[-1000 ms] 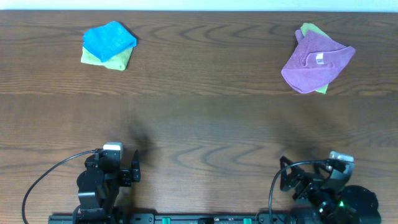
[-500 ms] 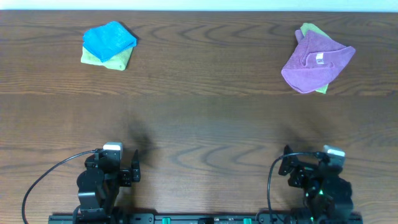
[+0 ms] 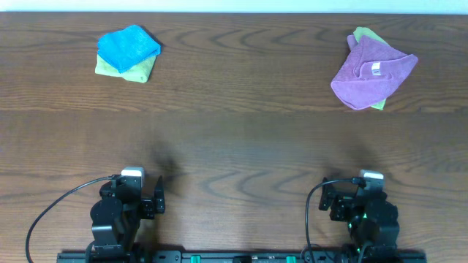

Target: Fold the cloth

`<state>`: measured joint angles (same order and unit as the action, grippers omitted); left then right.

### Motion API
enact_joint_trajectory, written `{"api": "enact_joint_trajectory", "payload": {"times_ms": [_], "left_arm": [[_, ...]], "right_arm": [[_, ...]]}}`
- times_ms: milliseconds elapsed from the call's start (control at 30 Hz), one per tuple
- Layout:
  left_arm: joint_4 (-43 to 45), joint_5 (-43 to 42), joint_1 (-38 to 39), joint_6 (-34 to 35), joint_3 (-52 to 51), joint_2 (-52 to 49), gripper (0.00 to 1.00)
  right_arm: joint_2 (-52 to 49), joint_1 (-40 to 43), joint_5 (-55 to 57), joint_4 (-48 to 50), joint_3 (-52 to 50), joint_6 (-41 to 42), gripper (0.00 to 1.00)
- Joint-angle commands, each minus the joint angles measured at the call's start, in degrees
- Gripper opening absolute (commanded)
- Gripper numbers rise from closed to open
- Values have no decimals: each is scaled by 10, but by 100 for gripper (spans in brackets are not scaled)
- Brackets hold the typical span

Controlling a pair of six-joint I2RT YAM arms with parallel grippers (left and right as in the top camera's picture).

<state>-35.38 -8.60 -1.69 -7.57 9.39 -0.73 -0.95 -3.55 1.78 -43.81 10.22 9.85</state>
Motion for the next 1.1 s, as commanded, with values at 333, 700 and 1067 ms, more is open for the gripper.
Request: {"api": "enact_joint_trajectory", "payload": {"times_ms": [333, 700, 1067], "left_arm": [[1, 2, 2, -8, -4, 5, 95], [1, 2, 2, -8, -4, 5, 95], [1, 2, 2, -8, -4, 5, 95]], "right_arm": [[6, 6, -20, 3, -7, -44, 99], [6, 6, -20, 3, -7, -44, 99], [6, 6, -20, 3, -7, -44, 99]]}}
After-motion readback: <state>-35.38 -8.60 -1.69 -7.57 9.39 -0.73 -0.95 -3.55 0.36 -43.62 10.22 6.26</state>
